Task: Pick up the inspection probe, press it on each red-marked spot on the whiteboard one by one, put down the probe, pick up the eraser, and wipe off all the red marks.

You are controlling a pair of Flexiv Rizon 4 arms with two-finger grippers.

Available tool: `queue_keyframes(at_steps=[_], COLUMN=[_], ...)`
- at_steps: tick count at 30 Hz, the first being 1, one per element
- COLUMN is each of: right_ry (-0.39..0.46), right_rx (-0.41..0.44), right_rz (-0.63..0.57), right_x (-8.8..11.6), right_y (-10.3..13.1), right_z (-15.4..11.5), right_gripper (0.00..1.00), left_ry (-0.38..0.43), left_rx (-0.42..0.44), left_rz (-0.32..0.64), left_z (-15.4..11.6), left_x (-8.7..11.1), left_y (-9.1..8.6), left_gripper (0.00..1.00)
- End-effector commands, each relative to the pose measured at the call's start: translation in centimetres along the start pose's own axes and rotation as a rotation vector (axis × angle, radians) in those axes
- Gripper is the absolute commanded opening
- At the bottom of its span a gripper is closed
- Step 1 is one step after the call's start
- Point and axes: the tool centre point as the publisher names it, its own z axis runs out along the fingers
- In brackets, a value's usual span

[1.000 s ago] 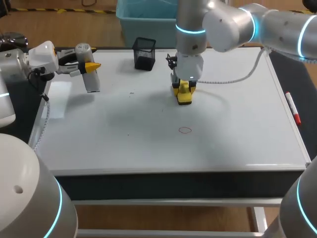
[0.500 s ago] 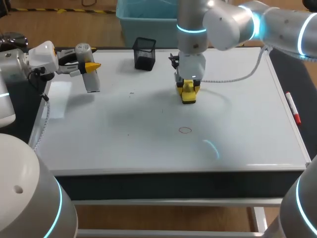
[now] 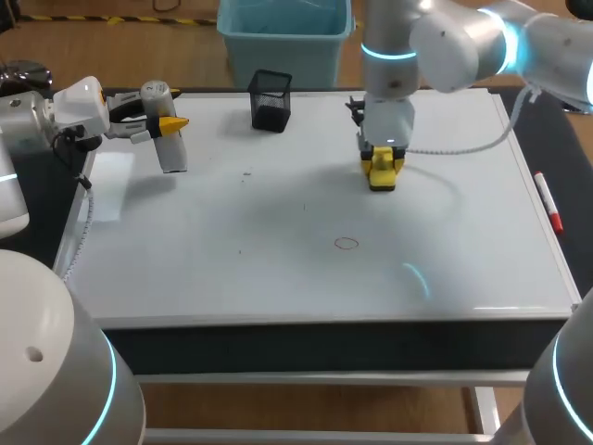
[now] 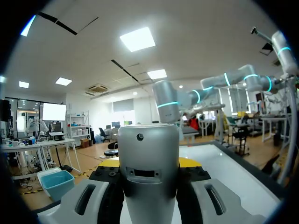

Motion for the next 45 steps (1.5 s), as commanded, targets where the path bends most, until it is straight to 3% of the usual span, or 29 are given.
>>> queue_keyframes(at_steps=[1, 14, 16, 24, 33, 45], right_ry=[-0.012, -0.052, -0.02, -0.034, -0.05, -0.056], right_rx=[0.02, 0.094, 0.099, 0.079, 0.068, 0.058], right_rz=[-0.002, -0.021, -0.014, 0.026, 0.072, 0.092], right_x=[1.8, 9.2, 10.3, 14.2, 17.0, 18.8], right_y=[0.6, -0.8, -1.0, -1.9, -2.3, -1.9], right_z=[-0.8, -4.9, -4.9, -4.8, -4.4, -4.1], right_gripper=[0.0, 0.0, 0.0, 0.0, 0.0, 0.0], left_ry=[0.0, 0.0, 0.0, 0.0, 0.0, 0.0], left_rx=[0.001, 0.001, 0.001, 0.001, 0.001, 0.001], left_rz=[0.001, 0.001, 0.001, 0.001, 0.001, 0.001], left_z=[0.0, 0.0, 0.0, 0.0, 0.0, 0.0], left_x=[0.0, 0.0, 0.0, 0.0, 0.0, 0.0], left_y=[-0.1, -0.1, -0.1, -0.1, -0.1, -0.1], left_gripper=[0.0, 0.0, 0.0, 0.0, 0.0, 0.0])
